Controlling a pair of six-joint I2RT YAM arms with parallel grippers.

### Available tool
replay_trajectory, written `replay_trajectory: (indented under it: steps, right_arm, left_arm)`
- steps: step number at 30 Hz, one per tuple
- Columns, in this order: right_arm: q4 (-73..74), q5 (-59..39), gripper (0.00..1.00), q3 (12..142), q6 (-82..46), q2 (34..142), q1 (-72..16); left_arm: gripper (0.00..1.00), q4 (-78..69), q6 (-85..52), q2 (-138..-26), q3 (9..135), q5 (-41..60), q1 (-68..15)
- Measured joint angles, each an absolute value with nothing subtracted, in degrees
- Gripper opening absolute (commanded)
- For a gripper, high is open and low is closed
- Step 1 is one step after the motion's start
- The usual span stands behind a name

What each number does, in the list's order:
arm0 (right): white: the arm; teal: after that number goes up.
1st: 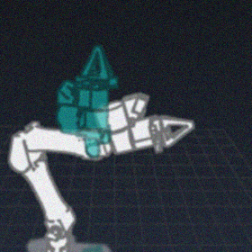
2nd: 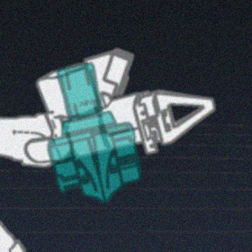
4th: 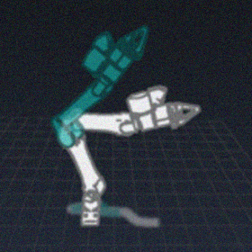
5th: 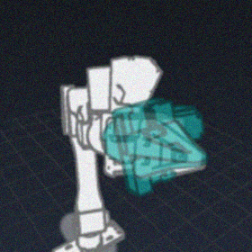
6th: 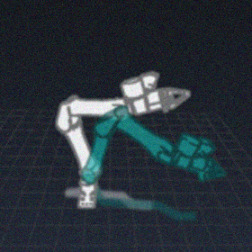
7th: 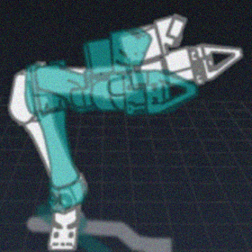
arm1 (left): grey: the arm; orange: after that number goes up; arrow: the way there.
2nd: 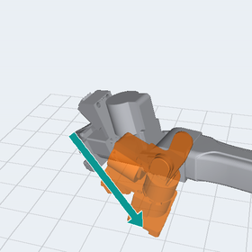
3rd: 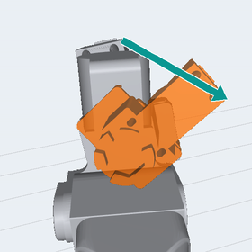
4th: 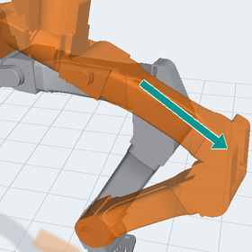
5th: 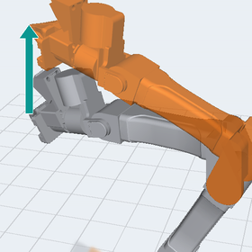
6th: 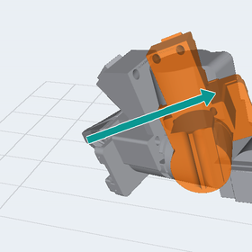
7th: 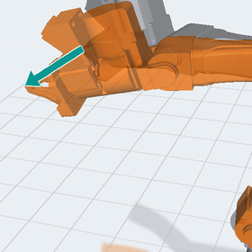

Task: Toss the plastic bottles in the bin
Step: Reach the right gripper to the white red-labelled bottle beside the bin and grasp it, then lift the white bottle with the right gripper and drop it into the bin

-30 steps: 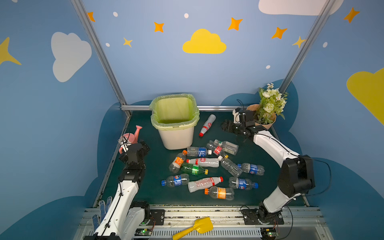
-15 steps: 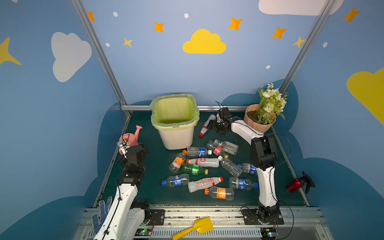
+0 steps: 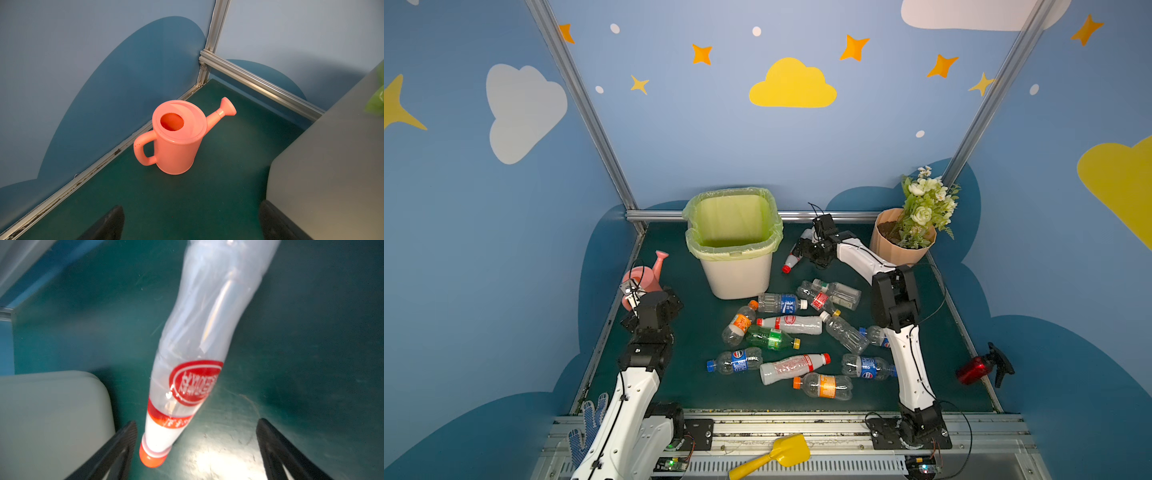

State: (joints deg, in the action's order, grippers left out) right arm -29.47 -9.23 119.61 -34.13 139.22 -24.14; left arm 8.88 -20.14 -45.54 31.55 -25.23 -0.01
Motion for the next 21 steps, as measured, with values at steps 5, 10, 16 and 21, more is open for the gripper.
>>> replay_trajectory:
  steps: [5, 10, 16, 21]
  right_arm:
    - [-32.91, -7.64, 0.86, 127.26, -35.05, 143.98, -24.36]
    - [-38.94, -4.67, 0.73, 136.51, -36.05, 149.73, -24.38]
    - [-42.02, -2.39, 0.50, 137.86, -36.27, 150.45, -24.03]
    - [-39.11, -3.16, 0.36, 133.88, -35.81, 148.57, -23.38]
  left_arm:
    - [1.00, 9.04, -19.81, -45.56, 31.53, -24.91, -0.01]
    - [1.00, 9.34, -19.51, -45.58, 31.53, -24.88, -0.01]
    - [1.00, 9.45, -18.98, -45.60, 31.53, -24.88, -0.01]
    - [1.00, 9.50, -18.92, -45.76, 31.53, -24.05, -0.01]
